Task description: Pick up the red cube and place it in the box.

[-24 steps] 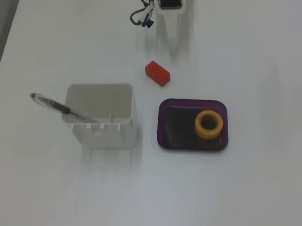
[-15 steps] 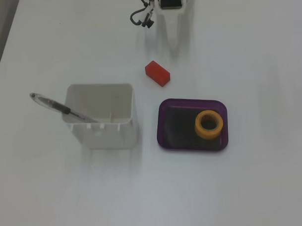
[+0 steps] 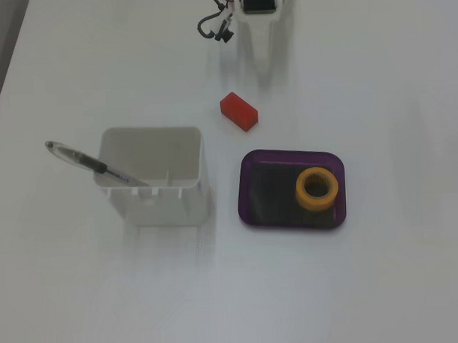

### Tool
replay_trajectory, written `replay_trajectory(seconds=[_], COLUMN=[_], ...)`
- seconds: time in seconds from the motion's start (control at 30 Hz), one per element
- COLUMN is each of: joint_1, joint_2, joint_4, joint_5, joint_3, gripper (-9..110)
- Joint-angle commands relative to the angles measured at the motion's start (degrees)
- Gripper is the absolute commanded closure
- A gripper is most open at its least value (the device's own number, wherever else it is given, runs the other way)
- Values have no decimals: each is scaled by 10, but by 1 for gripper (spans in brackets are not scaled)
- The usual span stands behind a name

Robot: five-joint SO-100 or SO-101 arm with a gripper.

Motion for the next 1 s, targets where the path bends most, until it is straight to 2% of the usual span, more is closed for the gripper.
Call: replay_trajectory(seconds=[0.0, 0.37, 0.63, 0.97], joint_1=[-4, -1, 3, 4], joint_2=[47, 47, 40, 37], joint_4=[-7, -43, -64, -67], joint_5=[4, 2, -53, -54], joint_3=[4, -2, -45, -120], gripper=[102, 102, 102, 102])
